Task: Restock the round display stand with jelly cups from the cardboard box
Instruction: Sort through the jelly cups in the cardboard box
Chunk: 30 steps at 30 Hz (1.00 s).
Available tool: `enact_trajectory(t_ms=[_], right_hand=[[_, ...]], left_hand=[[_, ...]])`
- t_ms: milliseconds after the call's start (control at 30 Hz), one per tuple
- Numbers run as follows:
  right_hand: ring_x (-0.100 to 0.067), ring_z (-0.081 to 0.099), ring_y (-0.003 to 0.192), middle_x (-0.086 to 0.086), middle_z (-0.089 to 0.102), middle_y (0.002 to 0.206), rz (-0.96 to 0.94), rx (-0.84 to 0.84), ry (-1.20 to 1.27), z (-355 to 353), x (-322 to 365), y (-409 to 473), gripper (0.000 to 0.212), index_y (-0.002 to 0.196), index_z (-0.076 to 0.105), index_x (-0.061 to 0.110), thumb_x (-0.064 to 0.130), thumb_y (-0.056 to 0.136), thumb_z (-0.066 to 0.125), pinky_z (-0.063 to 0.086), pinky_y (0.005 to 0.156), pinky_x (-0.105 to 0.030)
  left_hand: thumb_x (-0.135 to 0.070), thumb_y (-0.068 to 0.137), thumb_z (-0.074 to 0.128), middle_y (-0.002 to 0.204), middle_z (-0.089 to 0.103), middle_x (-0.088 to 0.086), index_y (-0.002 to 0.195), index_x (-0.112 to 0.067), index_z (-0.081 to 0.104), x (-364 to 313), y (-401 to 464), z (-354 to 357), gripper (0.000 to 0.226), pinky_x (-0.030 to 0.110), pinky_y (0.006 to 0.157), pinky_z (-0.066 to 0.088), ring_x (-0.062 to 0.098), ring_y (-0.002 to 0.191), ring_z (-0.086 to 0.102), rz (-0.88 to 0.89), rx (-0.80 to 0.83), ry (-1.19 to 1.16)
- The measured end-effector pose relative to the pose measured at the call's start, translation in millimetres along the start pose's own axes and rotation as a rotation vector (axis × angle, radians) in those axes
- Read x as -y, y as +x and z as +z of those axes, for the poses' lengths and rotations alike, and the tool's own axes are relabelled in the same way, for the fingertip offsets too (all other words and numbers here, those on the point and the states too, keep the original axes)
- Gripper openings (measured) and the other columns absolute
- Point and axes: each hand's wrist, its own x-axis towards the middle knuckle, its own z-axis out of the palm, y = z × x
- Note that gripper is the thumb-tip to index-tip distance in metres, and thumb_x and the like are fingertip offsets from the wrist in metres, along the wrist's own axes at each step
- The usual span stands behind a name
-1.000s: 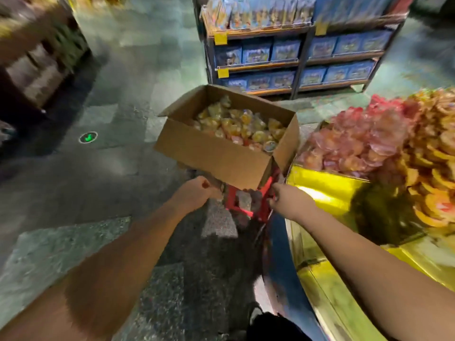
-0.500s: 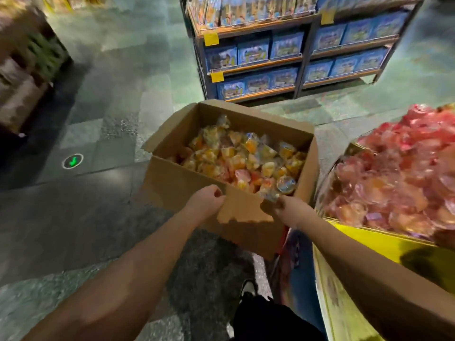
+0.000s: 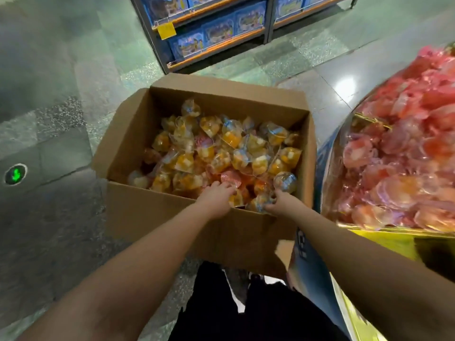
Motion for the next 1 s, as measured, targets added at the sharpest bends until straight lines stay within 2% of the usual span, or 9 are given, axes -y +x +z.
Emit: enact_trajectory(t_ms=[133,233,400,533,667,767,833,900,1000], right_hand=[[-0.027,0.052,0.126,-0.011,0.045,0.146,0.127,0.061,0.138,12,5,18,0.083,0.153,0.027,0.017,0.051,0.088,0.066,0.047,0.103,-0.039],[-0.03,0.052,0.127,-0.014,0.047,0.146,0.22,0.097,0.218,22,5,28,0.093,0.156,0.017,0.017,0.054,0.086,0.066,0.045,0.103,-0.039],[-0.032,0.049,0.13,-0.014,0.046,0.148,0.317,0.087,0.325,32,8,46,0.104,0.157,0.013,0.019,0.063,0.08,0.068,0.043,0.106,-0.043],[-0.032,0.051,0.129,-0.014,0.047,0.146,0.348,0.051,0.409,36,11,51,0.104,0.156,0.015,0.019,0.064,0.079,0.069,0.044,0.105,-0.043],[-0.032,0.051,0.129,-0.013,0.046,0.148,0.339,0.005,0.412,32,13,46,0.1,0.155,0.016,0.018,0.06,0.081,0.069,0.043,0.103,-0.041],[-0.03,0.048,0.13,-0.012,0.04,0.15,0.323,-0.064,0.437,19,15,31,0.101,0.154,0.021,0.02,0.061,0.078,0.072,0.045,0.105,-0.041],[-0.029,0.049,0.129,-0.01,0.04,0.15,0.314,-0.141,0.473,8,16,12,0.099,0.153,0.025,0.022,0.06,0.076,0.074,0.046,0.102,-0.039],[-0.025,0.051,0.127,-0.007,0.043,0.148,0.285,-0.231,0.53,-2,17,-13,0.092,0.151,0.03,0.023,0.058,0.077,0.075,0.047,0.1,-0.038],[-0.019,0.053,0.12,-0.003,0.046,0.146,0.252,-0.337,0.634,-14,15,-57,0.088,0.149,0.032,0.023,0.052,0.079,0.076,0.048,0.099,-0.035]], left_hand=[[-0.01,0.095,0.048,0.161,0.026,-0.001,0.153,-0.028,0.034,8,42,-2,0.062,0.05,0.122,0.014,0.025,0.15,0.017,0.278,0.152,0.363],[-0.017,0.097,0.051,0.161,0.027,0.0,0.154,-0.026,0.031,12,67,2,0.061,0.052,0.121,0.018,0.027,0.15,0.018,0.524,0.188,0.664],[-0.03,0.099,0.052,0.157,0.035,-0.001,0.152,-0.027,0.033,18,102,19,0.057,0.05,0.118,0.022,0.026,0.147,0.024,0.777,0.208,0.855],[-0.028,0.097,0.055,0.153,0.039,0.0,0.152,-0.027,0.033,23,111,20,0.059,0.047,0.116,0.027,0.026,0.143,0.031,0.909,0.212,0.913],[-0.021,0.094,0.058,0.15,0.042,-0.001,0.15,-0.024,0.036,29,112,9,0.06,0.044,0.115,0.025,0.024,0.14,0.033,0.895,0.201,0.703],[-0.026,0.094,0.057,0.15,0.042,-0.001,0.149,-0.024,0.034,32,109,-8,0.06,0.042,0.116,0.023,0.022,0.137,0.032,0.69,0.241,0.313],[-0.032,0.089,0.067,0.145,0.046,-0.001,0.147,-0.025,0.036,35,102,-22,0.066,0.038,0.113,0.033,0.018,0.132,0.038,0.54,0.235,-0.029],[-0.032,0.085,0.075,0.135,0.051,-0.005,0.142,-0.029,0.039,34,87,-36,0.068,0.03,0.103,0.044,0.012,0.123,0.048,0.39,0.24,-0.375],[-0.03,0.083,0.078,0.127,0.054,-0.01,0.139,-0.034,0.035,19,62,-52,0.071,0.028,0.097,0.047,0.01,0.116,0.054,0.282,0.264,-0.628]])
